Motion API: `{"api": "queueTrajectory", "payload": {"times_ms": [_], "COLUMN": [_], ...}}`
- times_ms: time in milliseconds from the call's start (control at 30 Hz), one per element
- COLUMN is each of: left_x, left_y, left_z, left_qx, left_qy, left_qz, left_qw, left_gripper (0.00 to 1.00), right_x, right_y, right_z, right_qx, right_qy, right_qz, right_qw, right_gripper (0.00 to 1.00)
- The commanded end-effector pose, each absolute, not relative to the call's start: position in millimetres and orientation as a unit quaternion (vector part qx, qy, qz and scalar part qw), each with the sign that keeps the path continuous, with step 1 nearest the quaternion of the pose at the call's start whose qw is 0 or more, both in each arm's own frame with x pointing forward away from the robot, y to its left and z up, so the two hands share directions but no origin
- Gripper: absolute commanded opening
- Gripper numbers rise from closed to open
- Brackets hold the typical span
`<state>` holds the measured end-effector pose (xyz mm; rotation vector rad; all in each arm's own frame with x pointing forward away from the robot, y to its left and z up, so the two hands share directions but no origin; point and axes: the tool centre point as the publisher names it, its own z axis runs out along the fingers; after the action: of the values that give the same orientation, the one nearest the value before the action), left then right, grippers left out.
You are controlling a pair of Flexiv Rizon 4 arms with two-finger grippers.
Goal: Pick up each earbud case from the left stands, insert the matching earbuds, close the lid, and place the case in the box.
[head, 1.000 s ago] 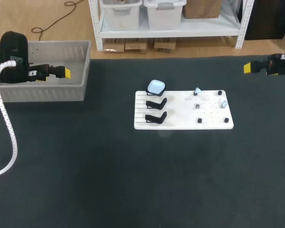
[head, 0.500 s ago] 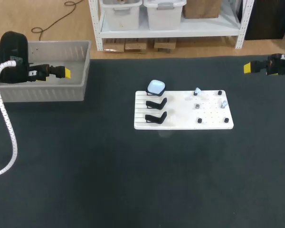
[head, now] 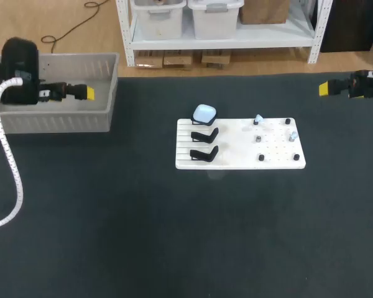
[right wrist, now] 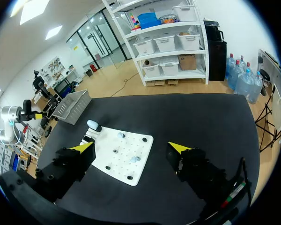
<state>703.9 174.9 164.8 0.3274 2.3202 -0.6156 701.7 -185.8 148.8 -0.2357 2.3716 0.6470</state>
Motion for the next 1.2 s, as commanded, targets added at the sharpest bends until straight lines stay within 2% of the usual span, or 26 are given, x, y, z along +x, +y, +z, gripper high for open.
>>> {"api": "queueTrajectory", "payload": {"times_ms": [33, 233, 700, 1200], "left_x": [710.3, 720.8, 740.0, 755.9], "left_y": [173.4, 155.2, 103.2, 55.2], "left_z": [170.6, 182.0, 170.1, 146.1], "left_qx": [0.18, 0.282, 0.494, 0.604], "left_qy": [0.868, 0.828, 0.73, 0.641], "left_qz": [-0.274, -0.301, -0.335, -0.338], "left_qw": [0.372, 0.381, 0.333, 0.332], "left_gripper": [1.0, 1.0, 1.0, 1.0], "right_x": [700.9, 700.9, 700.9, 700.9], "right_y": [-185.9, -185.9, -185.9, -185.9], "right_z": [149.6, 149.6, 149.6, 149.6], "right_qx": [-0.09, -0.09, -0.09, -0.09], "right_qy": [0.907, 0.907, 0.907, 0.907], "right_qz": [0.246, 0.246, 0.246, 0.246], "right_qw": [0.33, 0.33, 0.33, 0.33], "right_gripper": [1.0, 1.0, 1.0, 1.0]}}
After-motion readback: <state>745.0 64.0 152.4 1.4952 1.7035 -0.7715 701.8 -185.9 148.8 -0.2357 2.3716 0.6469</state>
